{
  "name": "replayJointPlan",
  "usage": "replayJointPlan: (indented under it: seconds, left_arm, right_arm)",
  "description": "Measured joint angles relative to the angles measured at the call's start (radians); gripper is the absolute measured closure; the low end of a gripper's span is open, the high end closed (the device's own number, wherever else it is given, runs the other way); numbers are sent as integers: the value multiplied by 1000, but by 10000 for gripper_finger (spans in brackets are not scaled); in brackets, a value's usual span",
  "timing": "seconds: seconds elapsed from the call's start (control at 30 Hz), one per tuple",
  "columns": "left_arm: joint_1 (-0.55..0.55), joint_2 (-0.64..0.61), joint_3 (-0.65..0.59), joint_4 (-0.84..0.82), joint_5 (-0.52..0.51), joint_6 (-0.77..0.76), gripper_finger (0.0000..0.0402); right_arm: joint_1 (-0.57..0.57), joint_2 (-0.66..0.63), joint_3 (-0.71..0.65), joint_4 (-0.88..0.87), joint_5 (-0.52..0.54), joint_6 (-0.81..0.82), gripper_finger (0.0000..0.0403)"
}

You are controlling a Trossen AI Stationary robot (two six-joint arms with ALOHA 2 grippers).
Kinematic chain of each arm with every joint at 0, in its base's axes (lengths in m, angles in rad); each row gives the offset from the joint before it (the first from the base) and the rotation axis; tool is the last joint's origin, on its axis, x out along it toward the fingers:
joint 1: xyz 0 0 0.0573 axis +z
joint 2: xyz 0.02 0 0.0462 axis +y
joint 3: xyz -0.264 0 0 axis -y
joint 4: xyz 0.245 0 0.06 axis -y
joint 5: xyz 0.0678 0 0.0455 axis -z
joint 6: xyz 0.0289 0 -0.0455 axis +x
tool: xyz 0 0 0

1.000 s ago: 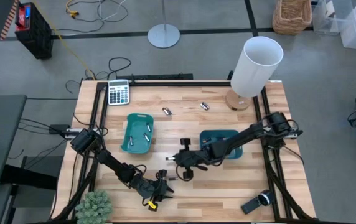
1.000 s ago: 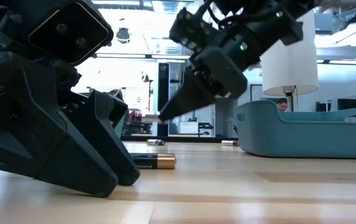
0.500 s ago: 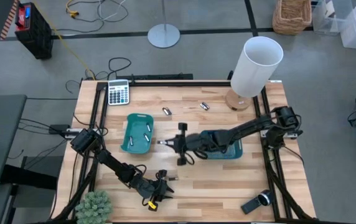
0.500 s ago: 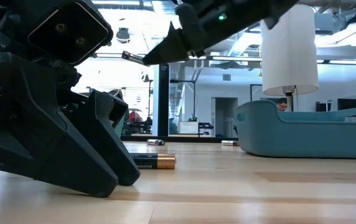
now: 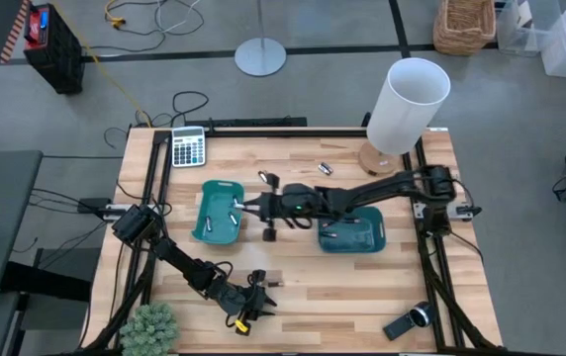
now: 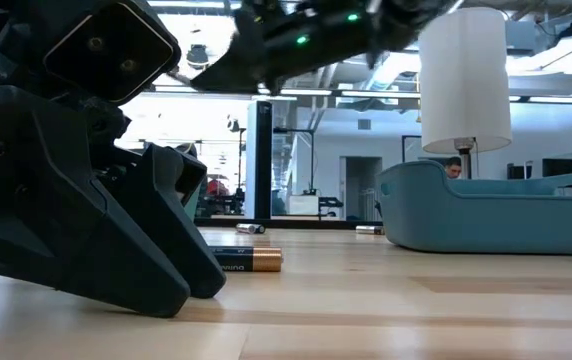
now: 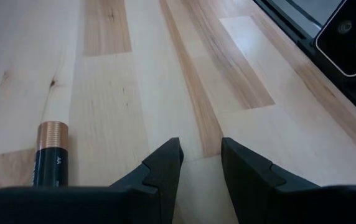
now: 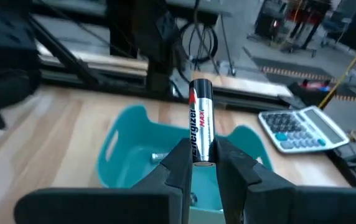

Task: Sort batteries
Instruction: Put the silver battery into the green bin, then put the black battery into the dark blue bin

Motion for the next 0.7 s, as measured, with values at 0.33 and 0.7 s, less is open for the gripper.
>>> replayJointPlan:
  seconds: [0.33, 0.7]
  left_arm:
    - [-4, 0, 0, -4, -3, 20, 285]
    - [10, -1, 0, -5, 28, 42, 285]
  right_arm:
    - [-51, 180, 224, -137, -102, 5, 327]
    - [-62, 214, 275, -154, -112, 15, 217]
